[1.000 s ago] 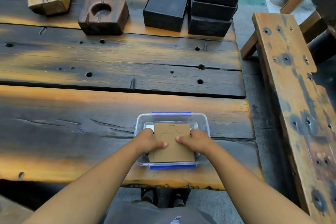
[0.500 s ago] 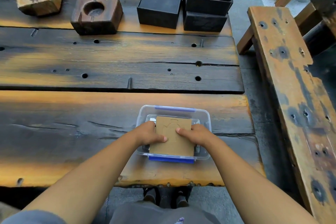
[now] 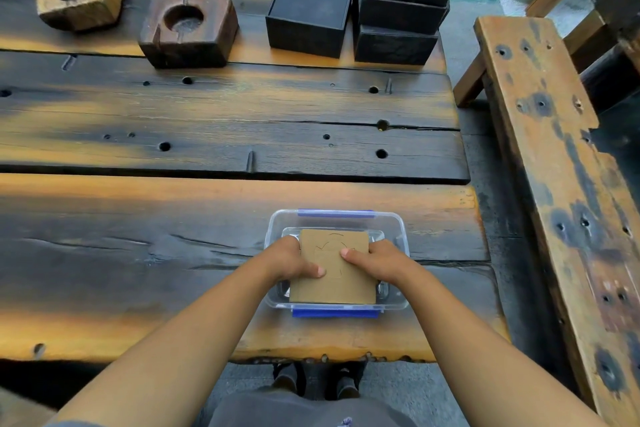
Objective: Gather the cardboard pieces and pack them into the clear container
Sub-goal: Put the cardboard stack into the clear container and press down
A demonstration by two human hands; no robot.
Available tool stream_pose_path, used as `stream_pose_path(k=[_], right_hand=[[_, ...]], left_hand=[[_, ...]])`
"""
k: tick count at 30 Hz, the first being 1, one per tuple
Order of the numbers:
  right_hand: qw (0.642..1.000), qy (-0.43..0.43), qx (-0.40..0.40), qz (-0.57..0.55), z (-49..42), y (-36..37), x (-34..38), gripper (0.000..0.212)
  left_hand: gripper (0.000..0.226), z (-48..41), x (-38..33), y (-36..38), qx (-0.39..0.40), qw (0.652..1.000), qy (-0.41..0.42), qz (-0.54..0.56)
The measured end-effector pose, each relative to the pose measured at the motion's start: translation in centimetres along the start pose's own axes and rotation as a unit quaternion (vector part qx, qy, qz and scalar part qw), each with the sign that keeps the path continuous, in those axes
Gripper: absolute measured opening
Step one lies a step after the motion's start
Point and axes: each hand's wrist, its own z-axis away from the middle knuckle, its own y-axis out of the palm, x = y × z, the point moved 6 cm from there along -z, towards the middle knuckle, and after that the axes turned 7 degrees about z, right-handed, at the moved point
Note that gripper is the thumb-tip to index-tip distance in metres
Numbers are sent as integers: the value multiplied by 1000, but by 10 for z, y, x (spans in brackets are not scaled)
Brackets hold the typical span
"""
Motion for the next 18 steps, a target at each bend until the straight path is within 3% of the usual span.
stream_pose_path(k=[4,12,18], right_hand=[[1000,2,-2,8,-1,-3,-2,65],[999,5,1,37,-3,-4,2,73],[998,3,-2,55,-2,-2,2,82]], left_hand=[[53,-1,3,4,4,999,-11,31],[33,-4,3,8,59,998,-9,5],[38,-4,3,8,51,999,-6,-8]])
